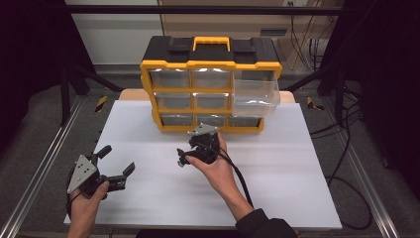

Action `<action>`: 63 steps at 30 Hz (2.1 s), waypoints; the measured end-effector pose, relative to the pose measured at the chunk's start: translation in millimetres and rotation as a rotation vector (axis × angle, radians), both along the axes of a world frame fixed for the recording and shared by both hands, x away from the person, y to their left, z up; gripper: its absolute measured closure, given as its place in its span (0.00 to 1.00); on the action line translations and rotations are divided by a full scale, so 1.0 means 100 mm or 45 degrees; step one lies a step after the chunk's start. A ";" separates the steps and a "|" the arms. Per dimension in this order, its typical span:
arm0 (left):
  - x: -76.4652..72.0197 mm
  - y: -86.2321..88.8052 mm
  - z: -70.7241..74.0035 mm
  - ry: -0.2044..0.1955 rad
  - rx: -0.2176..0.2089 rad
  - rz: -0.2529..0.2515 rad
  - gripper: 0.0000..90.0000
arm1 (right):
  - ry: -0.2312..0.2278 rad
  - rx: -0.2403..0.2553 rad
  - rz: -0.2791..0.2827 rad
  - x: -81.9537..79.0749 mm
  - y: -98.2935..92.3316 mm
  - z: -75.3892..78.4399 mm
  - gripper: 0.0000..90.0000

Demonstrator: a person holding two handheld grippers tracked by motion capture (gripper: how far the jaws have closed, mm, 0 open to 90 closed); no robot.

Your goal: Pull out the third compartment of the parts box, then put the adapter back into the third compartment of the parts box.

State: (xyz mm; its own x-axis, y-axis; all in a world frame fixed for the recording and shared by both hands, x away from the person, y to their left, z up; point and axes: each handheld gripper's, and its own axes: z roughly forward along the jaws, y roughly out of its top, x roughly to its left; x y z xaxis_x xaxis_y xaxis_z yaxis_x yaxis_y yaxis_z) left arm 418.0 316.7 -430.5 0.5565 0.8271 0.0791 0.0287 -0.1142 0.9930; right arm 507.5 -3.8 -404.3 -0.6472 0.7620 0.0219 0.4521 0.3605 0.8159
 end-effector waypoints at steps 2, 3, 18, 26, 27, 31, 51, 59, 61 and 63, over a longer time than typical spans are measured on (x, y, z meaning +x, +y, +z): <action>0.00 0.00 0.00 0.000 0.000 0.000 0.01 | 0.007 0.000 0.001 0.01 0.01 -0.01 0.11; 0.00 0.00 0.00 0.001 0.000 0.000 0.01 | 0.011 -0.003 0.007 0.02 0.01 -0.02 0.11; 0.00 0.00 0.00 -0.003 0.001 0.006 0.01 | 0.096 -0.021 0.027 0.13 0.07 -0.16 0.10; 0.00 0.00 0.01 -0.005 0.008 0.001 0.01 | 0.119 -0.063 0.038 0.16 0.09 -0.21 0.10; 0.00 0.00 0.00 -0.005 0.008 0.001 0.01 | 0.125 -0.066 0.036 0.16 0.09 -0.21 0.10; 0.00 0.00 0.01 -0.007 0.008 0.001 0.01 | 0.141 -0.076 0.041 0.18 0.12 -0.25 0.11; 0.01 0.00 0.01 -0.002 0.006 -0.001 0.01 | 0.242 -0.156 0.090 0.24 0.26 -0.44 0.17; 0.01 -0.01 0.01 -0.003 0.010 -0.002 0.01 | 0.276 -0.191 0.113 0.21 0.32 -0.49 0.28; 0.01 -0.01 0.01 -0.002 0.010 -0.002 0.01 | 0.271 -0.189 0.125 0.20 0.32 -0.50 0.32; 0.01 -0.01 0.01 -0.003 0.010 -0.003 0.01 | 0.274 -0.193 0.135 0.20 0.33 -0.49 0.38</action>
